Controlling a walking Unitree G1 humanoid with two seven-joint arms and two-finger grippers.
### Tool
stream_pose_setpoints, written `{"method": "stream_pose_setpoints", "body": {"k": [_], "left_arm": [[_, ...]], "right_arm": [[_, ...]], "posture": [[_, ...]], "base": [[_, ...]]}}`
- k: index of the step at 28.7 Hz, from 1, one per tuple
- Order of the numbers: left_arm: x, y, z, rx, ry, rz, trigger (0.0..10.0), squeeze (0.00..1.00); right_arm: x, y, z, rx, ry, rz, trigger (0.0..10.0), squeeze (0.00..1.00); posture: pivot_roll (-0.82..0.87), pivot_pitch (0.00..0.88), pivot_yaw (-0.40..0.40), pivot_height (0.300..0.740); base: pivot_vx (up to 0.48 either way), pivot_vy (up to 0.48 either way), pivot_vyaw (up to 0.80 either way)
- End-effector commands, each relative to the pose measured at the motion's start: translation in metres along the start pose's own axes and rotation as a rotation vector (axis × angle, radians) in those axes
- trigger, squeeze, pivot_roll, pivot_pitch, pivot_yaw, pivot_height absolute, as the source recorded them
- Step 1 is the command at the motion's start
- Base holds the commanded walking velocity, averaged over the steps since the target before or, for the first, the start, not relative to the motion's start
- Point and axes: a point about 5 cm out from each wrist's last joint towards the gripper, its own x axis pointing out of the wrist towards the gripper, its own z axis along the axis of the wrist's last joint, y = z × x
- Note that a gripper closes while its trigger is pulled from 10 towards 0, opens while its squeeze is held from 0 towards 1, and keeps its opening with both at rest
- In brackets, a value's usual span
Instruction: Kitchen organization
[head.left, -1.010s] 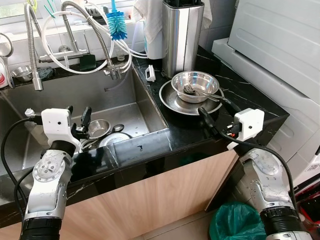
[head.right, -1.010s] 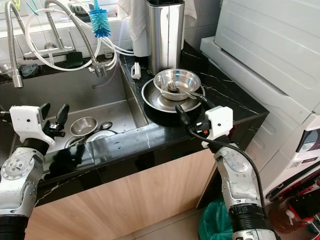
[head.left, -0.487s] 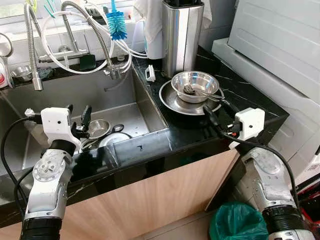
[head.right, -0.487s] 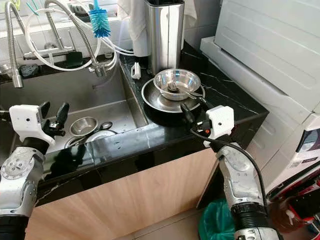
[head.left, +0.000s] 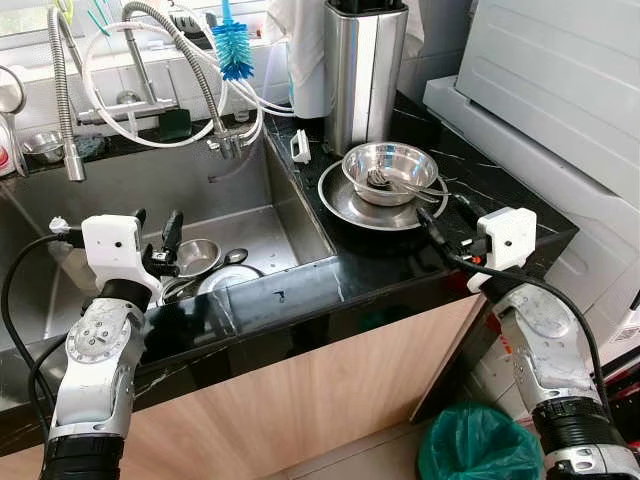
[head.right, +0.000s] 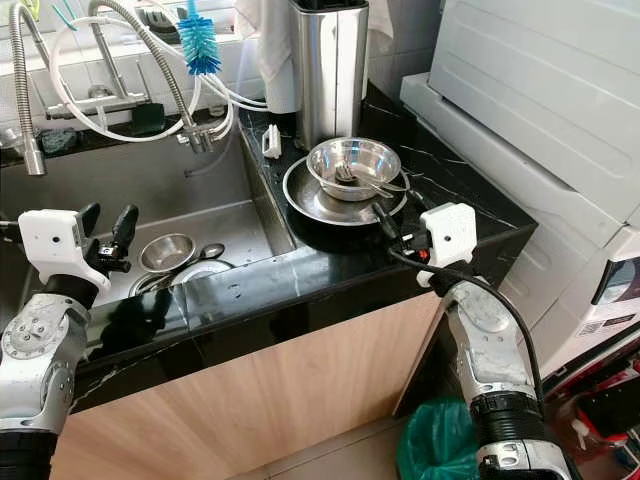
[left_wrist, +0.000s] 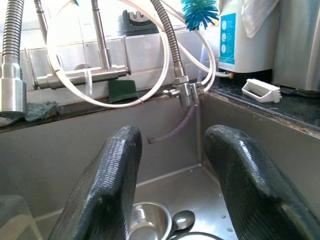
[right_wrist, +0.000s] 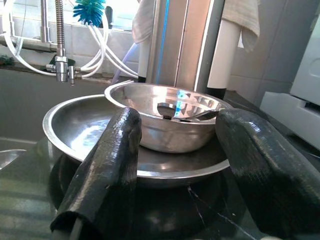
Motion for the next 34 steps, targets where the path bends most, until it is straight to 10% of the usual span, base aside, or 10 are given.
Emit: {"method": "stream_pose_setpoints", "body": {"k": [1, 34], "left_arm": [[0.002, 0.002, 0.004, 0.001, -0.013, 0.012, 10.0, 0.0], [0.002, 0.0, 0.003, -0.013, -0.011, 0.013, 10.0, 0.0]], "right_arm": [[0.002, -0.002, 0.001, -0.005, -0.005, -0.002, 10.0, 0.0], [0.009, 0.01, 0.014, -0.02, -0.069, 0.133, 10.0, 0.0]], "posture": [[0.04, 0.027, 0.032, 0.74], [0.03, 0.032, 0.031, 0.74]], "base": [[0.0, 0.0, 0.0], [0.0, 0.0, 0.0]]}}
